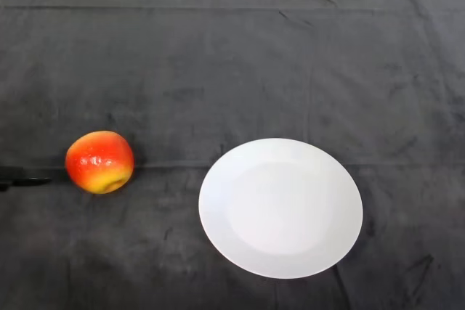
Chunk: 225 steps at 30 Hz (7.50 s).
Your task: Move the apple to the plate
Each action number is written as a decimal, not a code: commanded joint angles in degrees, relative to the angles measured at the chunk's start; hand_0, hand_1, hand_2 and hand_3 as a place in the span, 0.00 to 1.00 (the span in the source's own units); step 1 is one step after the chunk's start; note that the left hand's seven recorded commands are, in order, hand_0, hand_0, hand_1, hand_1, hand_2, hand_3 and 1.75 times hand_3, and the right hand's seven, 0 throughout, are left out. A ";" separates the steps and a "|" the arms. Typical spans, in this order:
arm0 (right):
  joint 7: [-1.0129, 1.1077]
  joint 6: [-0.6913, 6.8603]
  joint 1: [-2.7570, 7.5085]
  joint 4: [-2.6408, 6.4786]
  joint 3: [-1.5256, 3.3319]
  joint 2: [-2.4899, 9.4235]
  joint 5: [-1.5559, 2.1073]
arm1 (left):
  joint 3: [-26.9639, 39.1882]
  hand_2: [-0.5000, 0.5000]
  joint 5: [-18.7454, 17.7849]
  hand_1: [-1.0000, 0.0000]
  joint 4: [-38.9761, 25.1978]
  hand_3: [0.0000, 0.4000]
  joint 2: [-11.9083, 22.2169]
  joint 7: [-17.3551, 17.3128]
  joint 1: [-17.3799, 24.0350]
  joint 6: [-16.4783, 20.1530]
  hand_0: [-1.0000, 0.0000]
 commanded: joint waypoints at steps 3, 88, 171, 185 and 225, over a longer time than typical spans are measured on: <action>0.20 0.10 -0.66 -0.07 -0.53 -1.28 0.76 | -1.85 0.50 1.99 1.00 -1.68 0.00 -0.87 -2.52 -2.57 -1.97 1.00; -0.04 0.05 -0.44 -0.63 -0.53 -1.01 0.81 | -14.85 0.46 9.54 0.08 -29.21 1.00 -17.09 -5.31 0.15 12.68 0.00; -0.32 0.10 -0.27 -1.06 -0.51 -0.86 1.00 | -28.89 0.50 -1.84 1.00 -34.41 0.00 -7.81 -6.17 0.71 11.57 1.00; -0.29 0.11 -0.30 -0.99 -0.51 -0.91 1.01 | -16.26 0.50 -6.55 1.00 -24.50 0.00 1.38 -8.25 2.29 2.75 1.00; 0.05 0.18 -0.61 -0.19 -0.51 -1.27 0.94 | 3.21 0.50 -10.07 1.00 1.68 0.00 11.39 -2.67 5.83 -4.85 1.00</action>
